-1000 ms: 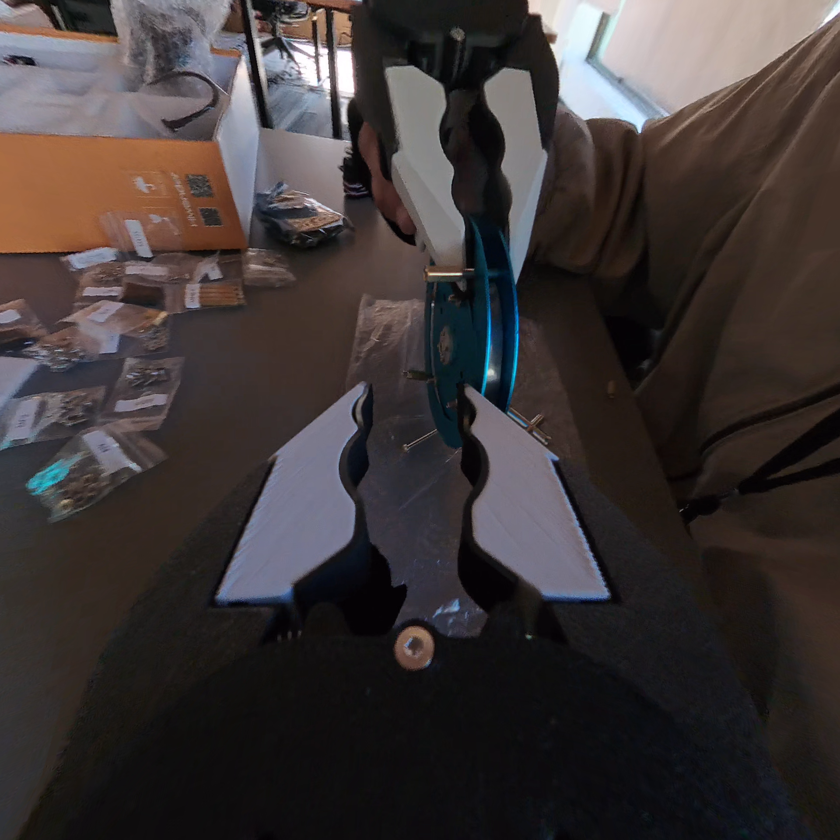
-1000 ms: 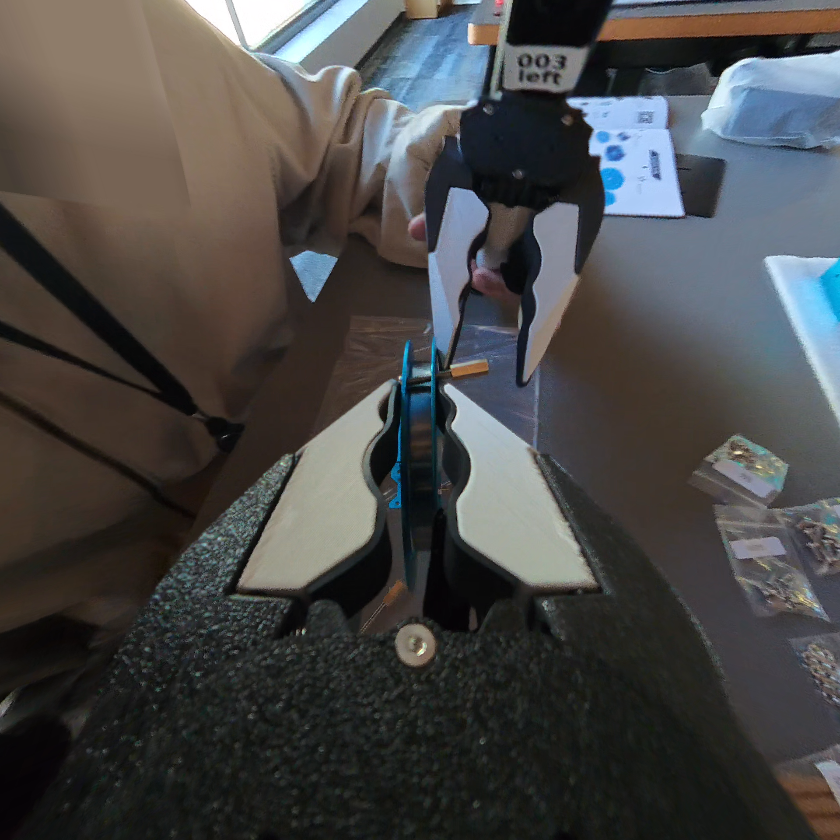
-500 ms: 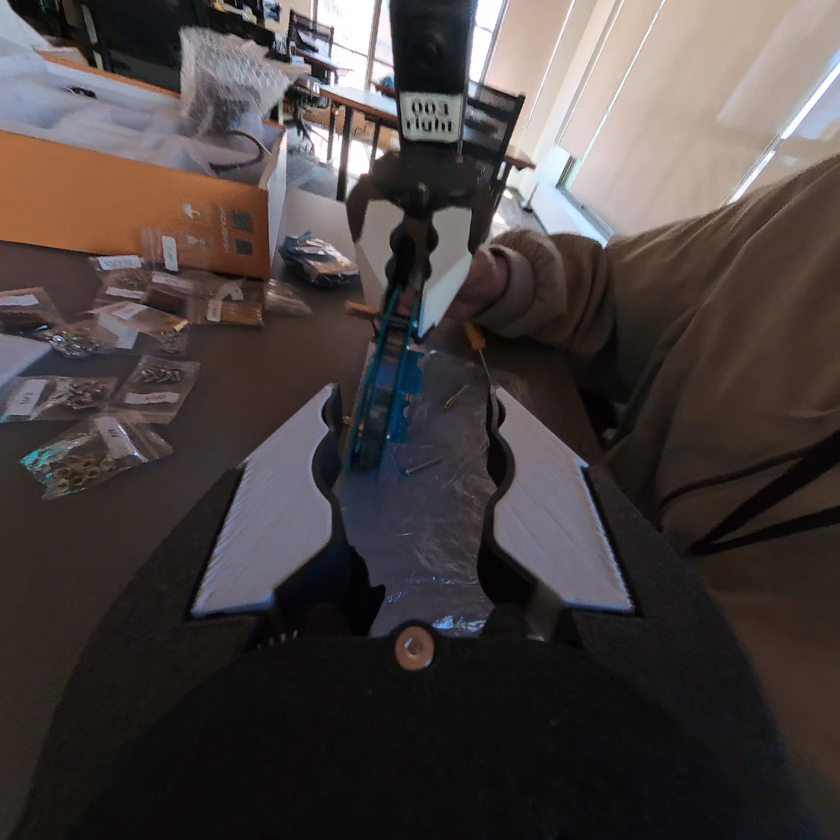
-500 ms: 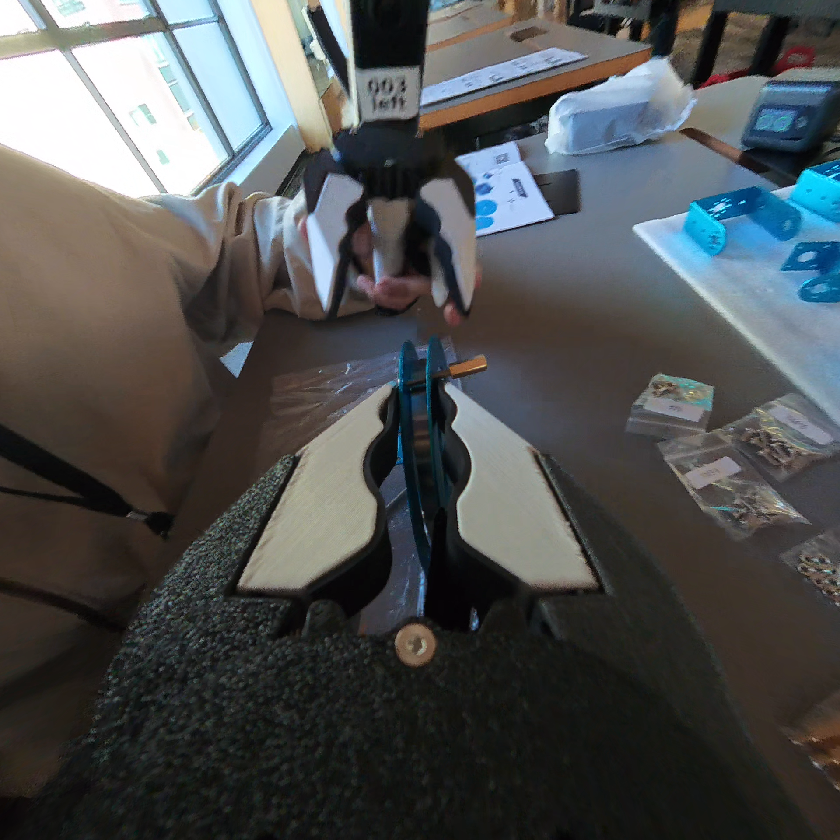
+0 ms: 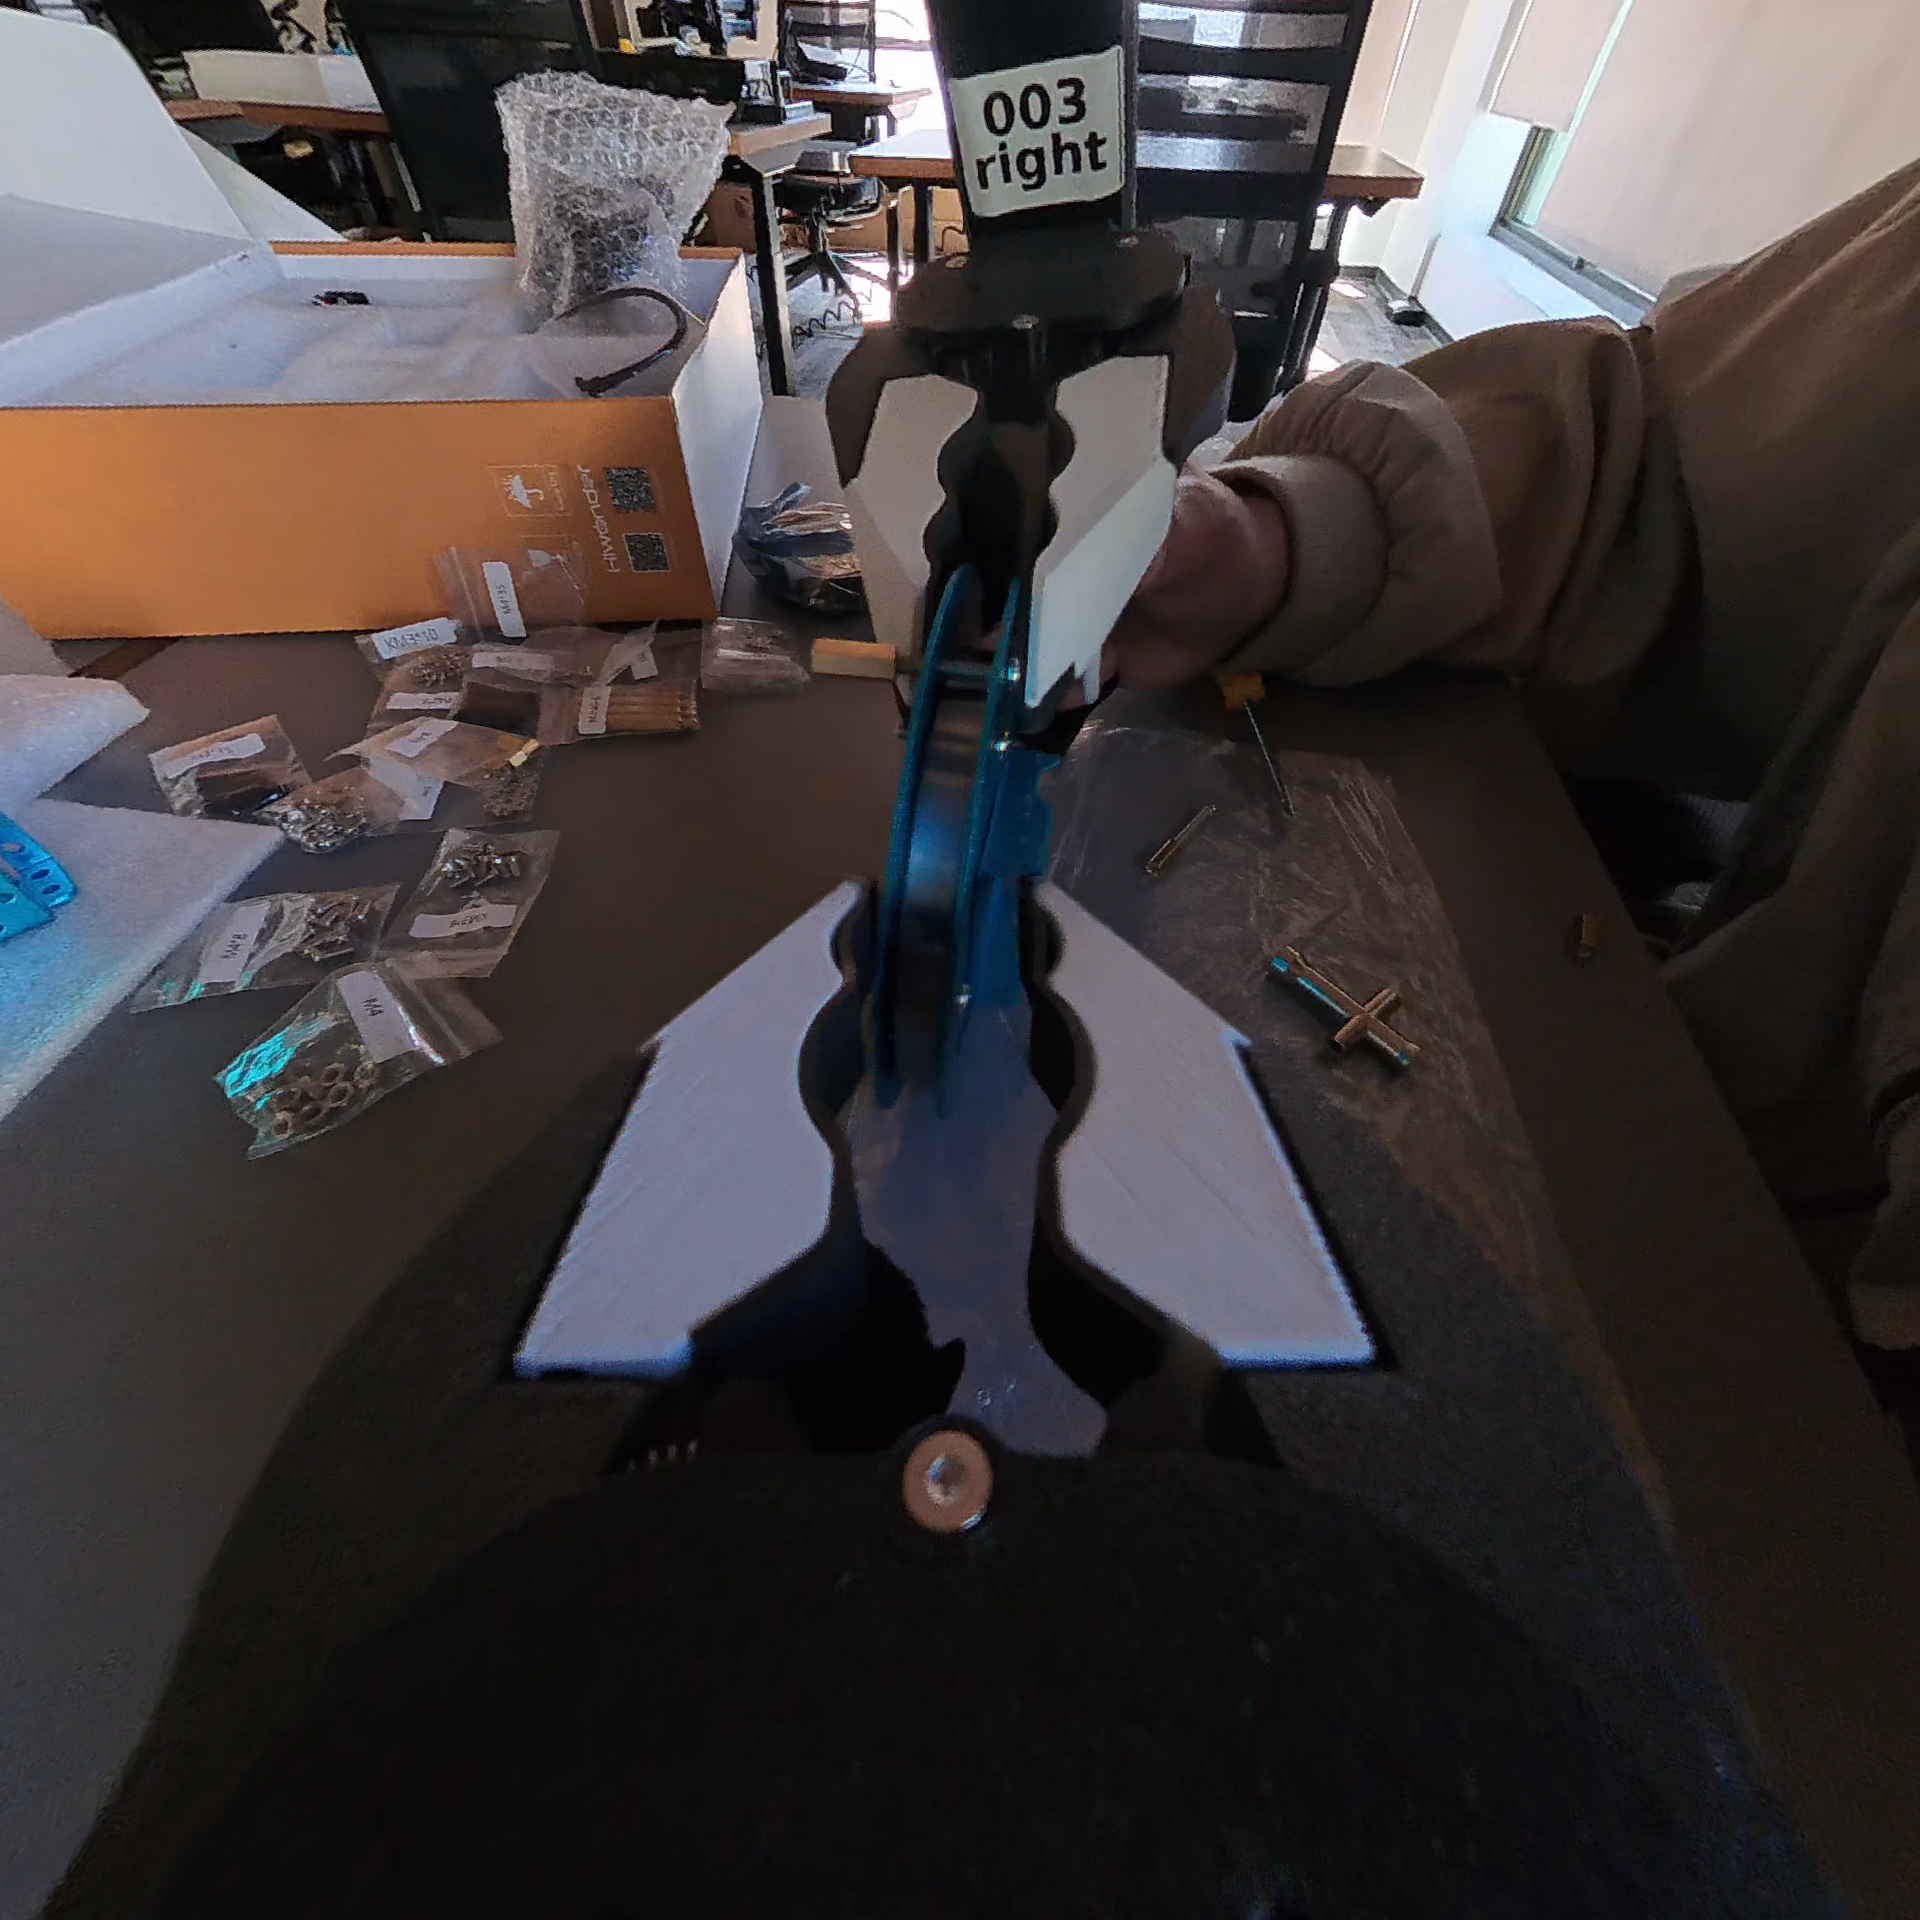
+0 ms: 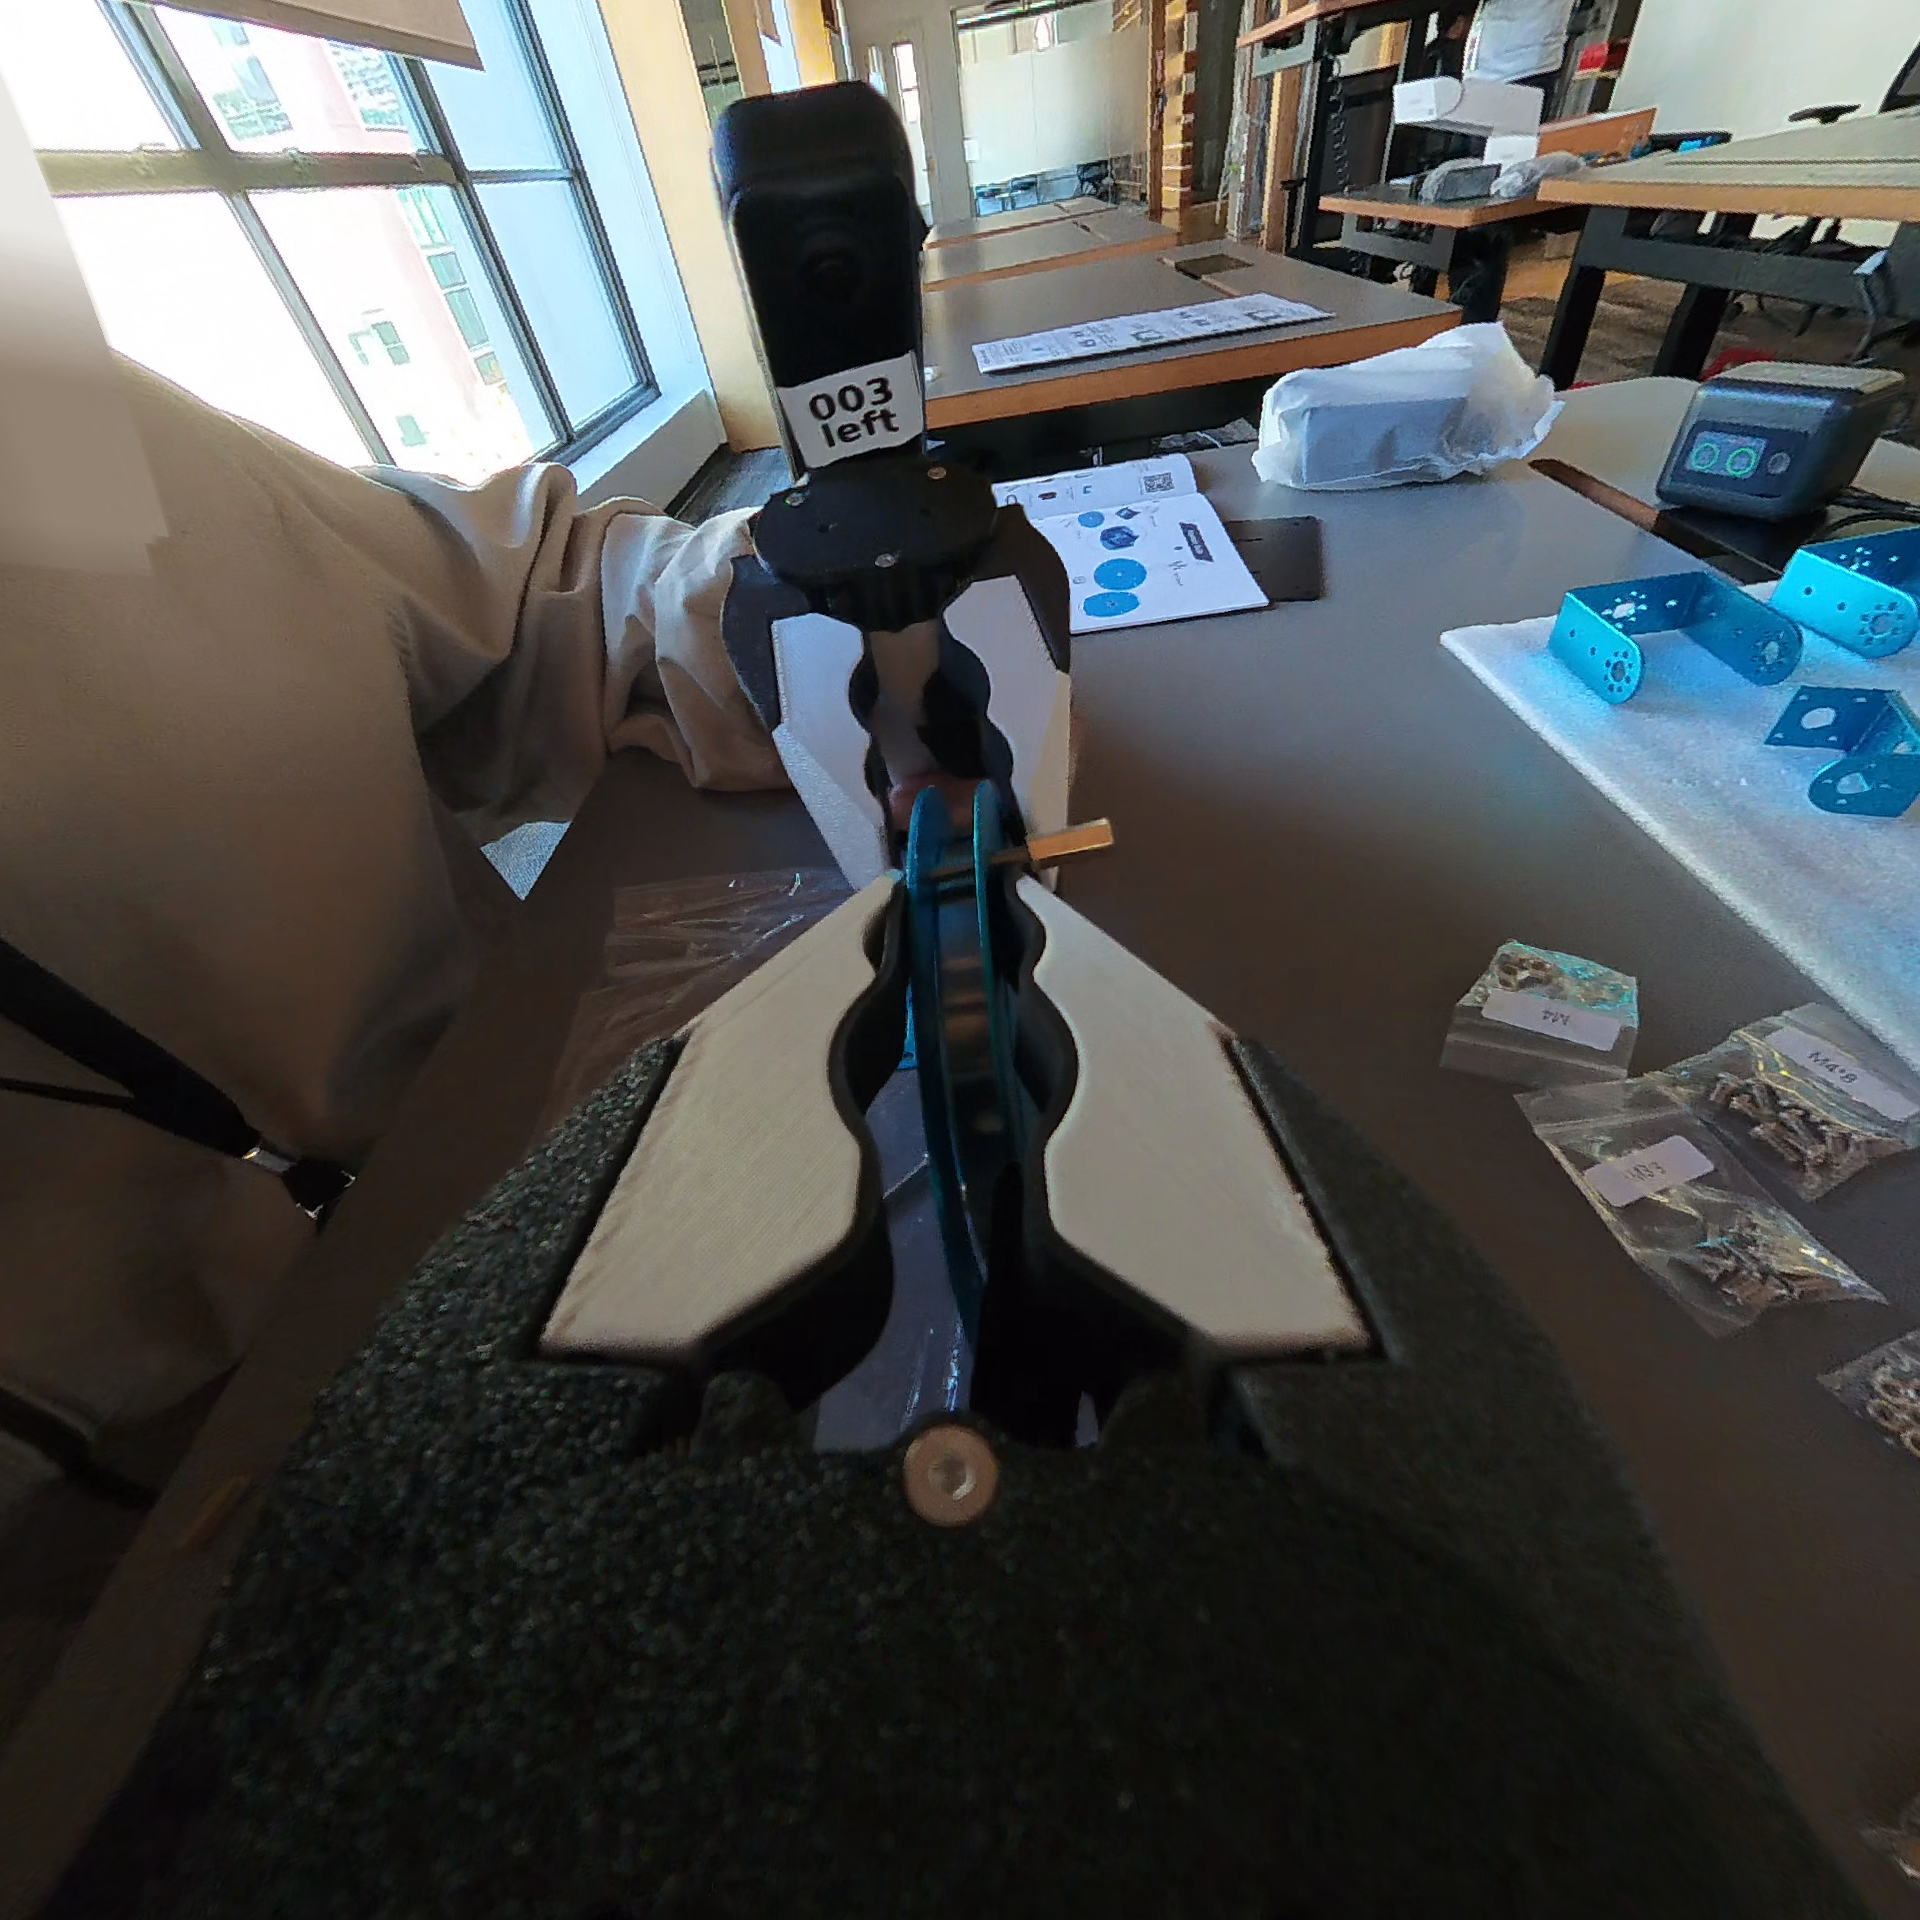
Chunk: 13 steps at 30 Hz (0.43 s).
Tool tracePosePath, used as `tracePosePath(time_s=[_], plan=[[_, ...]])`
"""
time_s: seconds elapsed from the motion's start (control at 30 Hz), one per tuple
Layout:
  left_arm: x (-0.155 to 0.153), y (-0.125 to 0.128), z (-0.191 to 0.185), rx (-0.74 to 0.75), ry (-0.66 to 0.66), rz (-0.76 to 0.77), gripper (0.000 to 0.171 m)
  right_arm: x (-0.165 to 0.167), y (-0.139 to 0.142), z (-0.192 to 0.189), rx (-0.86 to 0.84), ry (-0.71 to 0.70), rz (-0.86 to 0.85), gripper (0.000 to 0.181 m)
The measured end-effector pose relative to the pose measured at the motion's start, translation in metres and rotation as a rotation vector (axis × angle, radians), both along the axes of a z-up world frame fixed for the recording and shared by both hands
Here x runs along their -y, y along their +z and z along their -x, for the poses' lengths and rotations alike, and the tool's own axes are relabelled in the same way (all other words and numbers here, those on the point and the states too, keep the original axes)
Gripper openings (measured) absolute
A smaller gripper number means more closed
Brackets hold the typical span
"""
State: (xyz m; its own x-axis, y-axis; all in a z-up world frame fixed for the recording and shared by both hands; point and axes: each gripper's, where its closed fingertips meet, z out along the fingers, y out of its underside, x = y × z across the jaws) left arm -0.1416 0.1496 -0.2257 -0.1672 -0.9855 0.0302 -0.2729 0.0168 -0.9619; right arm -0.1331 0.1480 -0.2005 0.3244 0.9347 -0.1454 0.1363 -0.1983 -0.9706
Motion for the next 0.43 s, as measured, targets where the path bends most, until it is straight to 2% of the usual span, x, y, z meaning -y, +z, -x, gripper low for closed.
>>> tracePosePath(time_s=[0.03, 0.43], plan=[[-0.0035, -0.0014, 0.0000, -0.005, 0.015, -0.001, 0.016, 0.0005, -0.0001, 0.0003, -0.001, 0.005, 0.002, 0.015], [-0.0032, -0.0050, 0.0002, -0.024, 0.013, -0.001, 0.016, -0.0007, -0.0006, 0.0014, -0.038, 0.019, 0.036, 0.015]])
